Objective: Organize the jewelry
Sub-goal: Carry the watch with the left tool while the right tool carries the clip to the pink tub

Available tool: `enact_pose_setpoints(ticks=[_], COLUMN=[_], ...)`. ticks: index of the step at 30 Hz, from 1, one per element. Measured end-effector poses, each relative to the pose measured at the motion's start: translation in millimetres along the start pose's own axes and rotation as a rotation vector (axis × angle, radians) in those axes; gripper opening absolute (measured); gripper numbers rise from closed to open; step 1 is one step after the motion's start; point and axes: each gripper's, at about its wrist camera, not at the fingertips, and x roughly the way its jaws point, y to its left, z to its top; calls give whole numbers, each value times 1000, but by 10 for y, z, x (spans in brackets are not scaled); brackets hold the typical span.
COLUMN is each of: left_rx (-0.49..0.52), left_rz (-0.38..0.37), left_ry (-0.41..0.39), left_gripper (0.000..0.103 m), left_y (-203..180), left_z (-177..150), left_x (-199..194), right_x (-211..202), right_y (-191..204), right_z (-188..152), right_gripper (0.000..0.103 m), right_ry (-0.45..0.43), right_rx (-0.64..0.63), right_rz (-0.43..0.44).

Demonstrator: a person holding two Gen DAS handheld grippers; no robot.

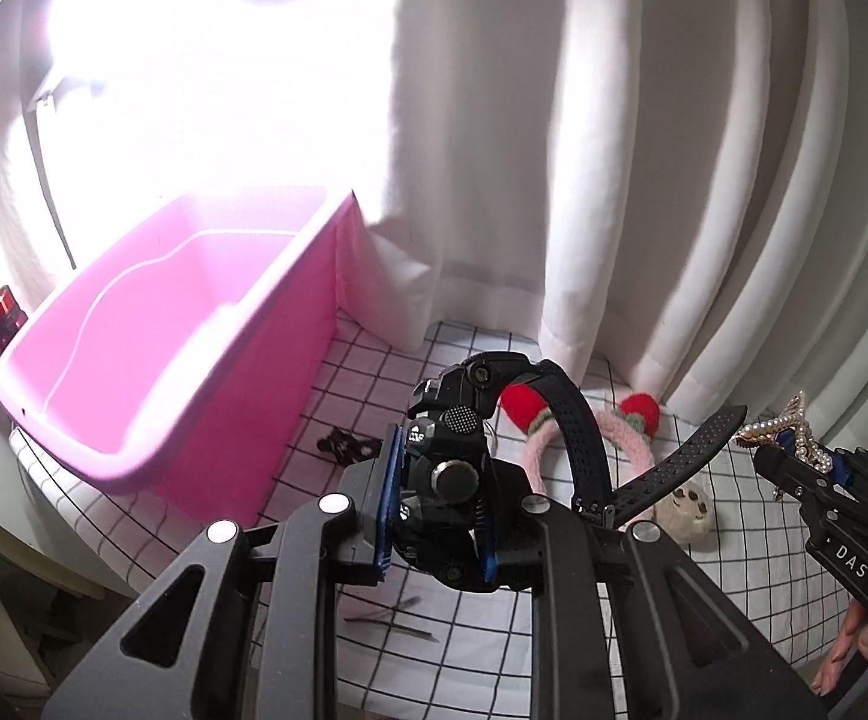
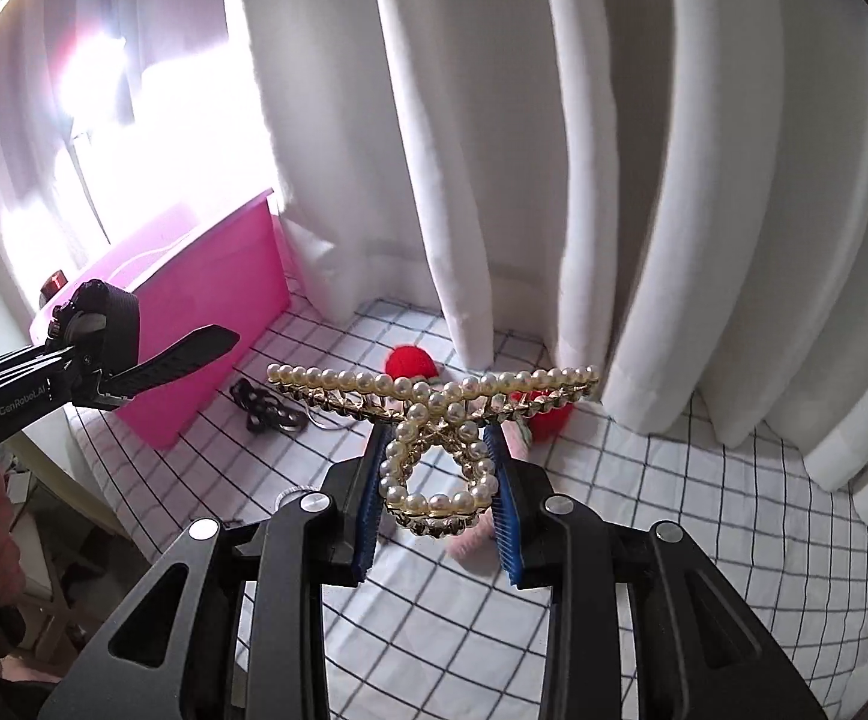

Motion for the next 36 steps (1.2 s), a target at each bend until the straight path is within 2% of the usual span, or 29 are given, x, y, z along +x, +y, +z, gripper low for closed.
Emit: enact_pose_setpoints(ticks=[9,17,25,31,36], left_rx=[-57,-137,-207,-218,-228], left_rz=[85,199,282,299,297], left_ry=[-95,-111,-35,25,63], left_gripper=[21,21,21,21,21], left_y=[761,1549,2154,2282,2331], left_z=[485,736,688,605,584], left_x=[-145,-24,236,444,588], right_x=[296,743,1294,1677,1949], right_y=[821,1621,2251,2615,2729], right_z=[786,1400,1707,1829,1836], right_gripper=[30,30,30,30,30], right_ry=[-83,-88,-13,53,109], right_rx=[-105,-189,-262,-290,-307], right_rz=[122,232,288,294,285])
